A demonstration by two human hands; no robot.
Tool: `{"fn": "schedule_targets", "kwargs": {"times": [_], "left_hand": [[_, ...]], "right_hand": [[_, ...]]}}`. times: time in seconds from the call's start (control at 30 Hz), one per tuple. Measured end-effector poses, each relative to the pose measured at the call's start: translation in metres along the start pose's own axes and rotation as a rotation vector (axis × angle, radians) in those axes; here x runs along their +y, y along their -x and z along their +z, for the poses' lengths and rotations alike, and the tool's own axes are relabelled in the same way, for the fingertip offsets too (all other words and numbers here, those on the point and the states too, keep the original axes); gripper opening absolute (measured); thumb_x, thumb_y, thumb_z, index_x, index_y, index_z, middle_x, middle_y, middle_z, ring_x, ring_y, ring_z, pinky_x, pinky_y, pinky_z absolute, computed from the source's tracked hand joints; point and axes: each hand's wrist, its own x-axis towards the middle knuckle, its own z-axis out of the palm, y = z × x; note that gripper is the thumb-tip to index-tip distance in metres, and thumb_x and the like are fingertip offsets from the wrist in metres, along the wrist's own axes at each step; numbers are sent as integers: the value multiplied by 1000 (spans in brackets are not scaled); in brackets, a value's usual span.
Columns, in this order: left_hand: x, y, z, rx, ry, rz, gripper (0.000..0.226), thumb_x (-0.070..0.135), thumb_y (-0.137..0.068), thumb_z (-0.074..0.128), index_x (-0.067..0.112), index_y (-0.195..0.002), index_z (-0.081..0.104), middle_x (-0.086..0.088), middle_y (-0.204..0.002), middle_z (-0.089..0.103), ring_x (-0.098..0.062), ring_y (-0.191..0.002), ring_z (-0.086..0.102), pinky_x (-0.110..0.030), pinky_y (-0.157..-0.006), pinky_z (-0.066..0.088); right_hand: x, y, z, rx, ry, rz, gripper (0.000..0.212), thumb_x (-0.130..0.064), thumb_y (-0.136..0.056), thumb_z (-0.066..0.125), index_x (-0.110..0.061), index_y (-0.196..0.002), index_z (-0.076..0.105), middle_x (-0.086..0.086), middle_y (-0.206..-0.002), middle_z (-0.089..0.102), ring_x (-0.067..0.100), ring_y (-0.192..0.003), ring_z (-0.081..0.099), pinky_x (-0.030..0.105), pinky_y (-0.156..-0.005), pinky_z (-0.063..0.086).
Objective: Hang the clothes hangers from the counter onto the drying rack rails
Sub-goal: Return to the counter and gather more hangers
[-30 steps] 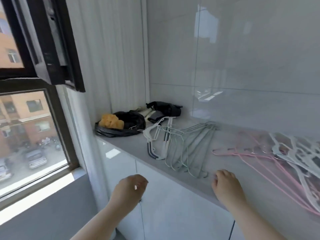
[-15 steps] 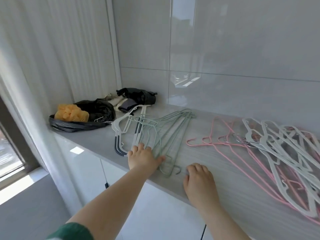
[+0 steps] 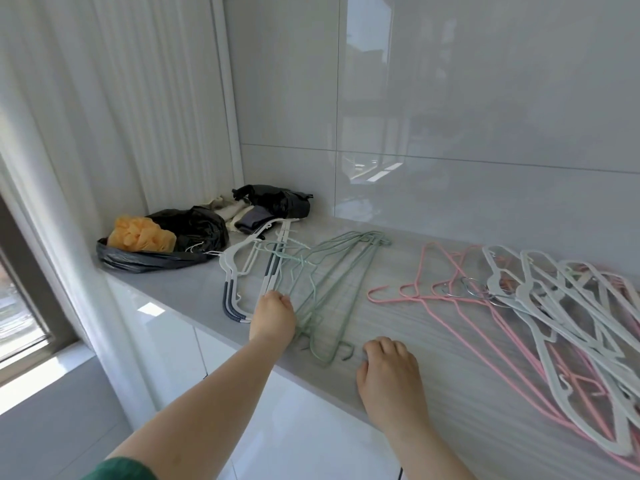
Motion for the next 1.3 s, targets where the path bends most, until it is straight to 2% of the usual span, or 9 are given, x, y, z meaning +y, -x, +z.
{"fn": "schedule_targets", "kwargs": {"times": [0.1,0.17,0.3,0.4,0.67,0.87,1.03,1.17,1.3], "left_hand": [[2,1,-6,-35,361,-77,17,13,-99,25,8,-98,41,-11,-94,56,-23,-58,57,-29,-52,42],[5,3,-10,-56,508,-92,15,12,-99,24,11,-92,37,-8,-84,57,-22,-49,53,-27,-46,39],[12,16,-25,5,510,3,14,15,-99,25,13,-96,39,-1,-76,60,-19,-47,54,-21,-39,36],[10,31,-40,63,436,104,25,15,-99,27,20,-80,41,0,-70,59,-8,-38,53,-23,-43,37],[-18,77,-91,230,343,198,29,10,-97,32,22,-73,43,0,-64,59,-3,-33,48,-17,-38,40],[-30,125,-145,264,317,228,27,8,-96,35,20,-74,45,2,-56,59,-6,-33,49,-27,-46,41],[-41,178,-200,318,317,285,26,7,-96,36,19,-75,47,3,-47,61,-10,-32,51,-17,-35,39],[-64,227,-253,393,233,290,25,6,-94,41,22,-77,49,4,-50,64,-10,-34,54,-15,-36,39],[-93,285,-308,426,72,187,22,10,-92,50,27,-77,52,10,-48,63,-5,-38,54,-14,-42,40]], "right_hand": [[-1,0,-1,6,-7,-2,28,-25,-62,32,-19,-51,57,-4,-54,55,19,-50,57,24,-46,46],[-2,0,-3,-6,-14,3,29,-25,-62,31,-19,-51,57,-4,-53,54,19,-49,56,24,-46,46],[-3,0,-6,-42,-26,-7,29,-24,-62,31,-19,-51,57,-4,-52,54,18,-47,56,25,-44,45],[-2,-3,-9,-39,-38,-43,24,-20,-60,37,-17,-53,59,-2,-53,56,20,-47,57,26,-42,46],[-6,-2,-27,137,-233,-138,29,-18,-66,38,-7,-86,56,15,-82,66,32,-68,66,31,-59,53],[-32,-50,-75,107,-266,-192,52,10,-54,75,9,-103,55,34,-98,62,49,-86,64,55,-69,51],[-73,-84,-122,35,-322,-136,52,2,-82,60,11,-130,42,31,-131,46,45,-122,44,48,-102,33],[-120,-76,-148,-106,-371,-227,32,-11,-97,36,-5,-123,53,20,-104,67,38,-95,59,36,-75,43],[-186,-38,-174,-160,-466,-396,32,-14,-98,36,-13,-121,57,16,-96,68,34,-86,62,32,-63,38]]}}
